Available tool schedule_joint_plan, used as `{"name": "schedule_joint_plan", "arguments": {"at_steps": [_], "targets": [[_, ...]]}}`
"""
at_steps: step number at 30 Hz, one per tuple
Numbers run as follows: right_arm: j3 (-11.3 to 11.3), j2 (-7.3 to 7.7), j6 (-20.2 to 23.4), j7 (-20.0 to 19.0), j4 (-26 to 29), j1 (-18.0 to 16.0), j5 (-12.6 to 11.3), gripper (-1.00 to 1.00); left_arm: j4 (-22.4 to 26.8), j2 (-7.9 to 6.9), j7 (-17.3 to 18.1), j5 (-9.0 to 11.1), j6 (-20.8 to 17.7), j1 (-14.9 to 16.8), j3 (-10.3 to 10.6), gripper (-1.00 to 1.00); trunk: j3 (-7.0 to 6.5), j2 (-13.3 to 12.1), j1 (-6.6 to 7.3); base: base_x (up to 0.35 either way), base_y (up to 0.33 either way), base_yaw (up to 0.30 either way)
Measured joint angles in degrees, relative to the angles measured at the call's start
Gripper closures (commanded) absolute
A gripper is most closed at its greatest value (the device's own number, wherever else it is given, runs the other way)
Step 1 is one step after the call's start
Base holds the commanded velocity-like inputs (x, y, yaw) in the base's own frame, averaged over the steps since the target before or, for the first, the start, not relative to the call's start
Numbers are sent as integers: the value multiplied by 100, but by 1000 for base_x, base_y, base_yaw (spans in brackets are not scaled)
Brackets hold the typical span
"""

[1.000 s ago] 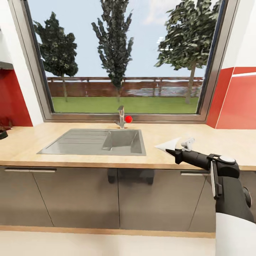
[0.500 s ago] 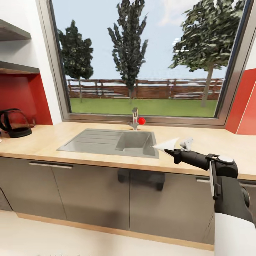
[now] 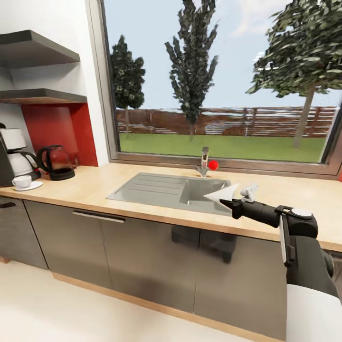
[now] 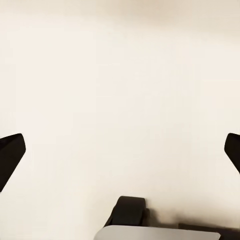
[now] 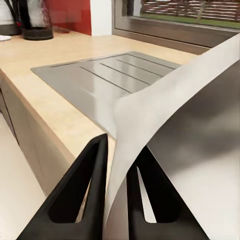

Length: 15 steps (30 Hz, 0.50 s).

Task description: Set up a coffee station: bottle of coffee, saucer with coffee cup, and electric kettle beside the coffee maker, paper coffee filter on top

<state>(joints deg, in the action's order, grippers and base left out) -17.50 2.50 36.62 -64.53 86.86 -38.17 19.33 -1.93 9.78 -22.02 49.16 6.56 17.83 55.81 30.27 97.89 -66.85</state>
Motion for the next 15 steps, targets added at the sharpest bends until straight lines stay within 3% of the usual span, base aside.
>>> {"name": "schedule_joint_plan", "arguments": {"at_steps": [15], "targets": [[9,-3,-24,9,-9,42,12,100,0,0,0,0,3,0,0,-100,-97,0,0,130,99,225]]}}
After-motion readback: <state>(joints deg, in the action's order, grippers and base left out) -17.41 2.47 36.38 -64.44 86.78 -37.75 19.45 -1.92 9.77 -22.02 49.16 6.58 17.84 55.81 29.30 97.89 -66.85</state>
